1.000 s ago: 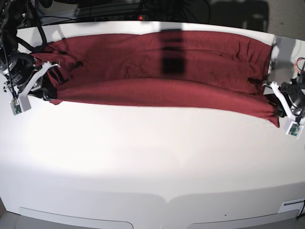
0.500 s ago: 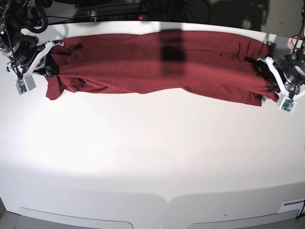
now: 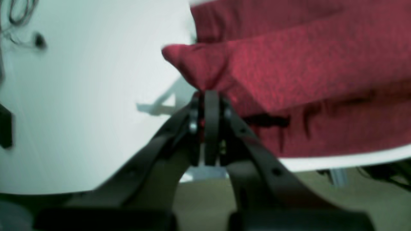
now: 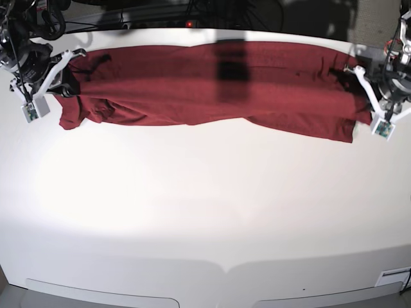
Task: Fold the T-shirt properly
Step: 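Lift the shirt ends with both grippers and fold it lengthwise toward the robot, then lower the folded strip with both grippers and release it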
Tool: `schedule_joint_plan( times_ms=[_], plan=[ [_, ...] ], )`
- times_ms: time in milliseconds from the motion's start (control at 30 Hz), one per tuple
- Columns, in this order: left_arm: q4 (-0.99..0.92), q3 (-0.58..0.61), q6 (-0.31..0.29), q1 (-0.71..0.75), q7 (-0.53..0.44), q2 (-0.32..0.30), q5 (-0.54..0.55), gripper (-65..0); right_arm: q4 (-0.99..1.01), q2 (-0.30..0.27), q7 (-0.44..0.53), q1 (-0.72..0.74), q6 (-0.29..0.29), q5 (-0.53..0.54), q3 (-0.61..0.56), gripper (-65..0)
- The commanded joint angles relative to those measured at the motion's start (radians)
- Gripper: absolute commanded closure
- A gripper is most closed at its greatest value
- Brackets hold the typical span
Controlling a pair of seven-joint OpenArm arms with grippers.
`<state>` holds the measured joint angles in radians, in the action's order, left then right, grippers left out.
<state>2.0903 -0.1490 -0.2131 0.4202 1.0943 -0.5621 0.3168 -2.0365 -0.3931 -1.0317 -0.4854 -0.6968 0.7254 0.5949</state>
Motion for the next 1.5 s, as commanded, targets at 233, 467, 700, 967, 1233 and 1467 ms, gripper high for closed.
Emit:
schedule_joint_plan(
  times_ms=[233, 467, 700, 967, 1233, 1467],
  plan=[
    [0.018, -0.009, 0.003, 0.095, -0.13, 0.011, -0.002, 0.0, 0.042, 0.0, 0.055, -0.003, -0.001, -0.071, 0.008, 0.0],
    [0.017, -0.009, 0.003, 0.093, -0.183, 0.033, -0.006, 0.0, 0.204, -0.001, 0.136, 0.003, -0.001, -0.071, 0.008, 0.0],
    [0.017, -0.009, 0.003, 0.092, -0.193, 0.033, -0.006, 0.0, 0.315, -0.001, 0.209, 0.01, -0.001, -0.1, 0.008, 0.0],
    [-0.044, -0.009, 0.003, 0.092, -0.206, 0.033, -0.006, 0.0, 0.331, 0.0, 0.243, 0.037, -0.001, -0.12, 0.008, 0.0],
    [-0.127, -0.009, 0.003, 0.092, -0.206, 0.033, -0.006, 0.0, 0.332, 0.0, 0.246, 0.036, -0.001, -0.12, 0.008, 0.0],
    [-0.127, -0.009, 0.003, 0.092, -0.206, 0.033, -0.006, -11.9, 0.332, 0.0, 0.248, 0.036, -0.001, -0.12, 0.008, -22.2]
  ],
)
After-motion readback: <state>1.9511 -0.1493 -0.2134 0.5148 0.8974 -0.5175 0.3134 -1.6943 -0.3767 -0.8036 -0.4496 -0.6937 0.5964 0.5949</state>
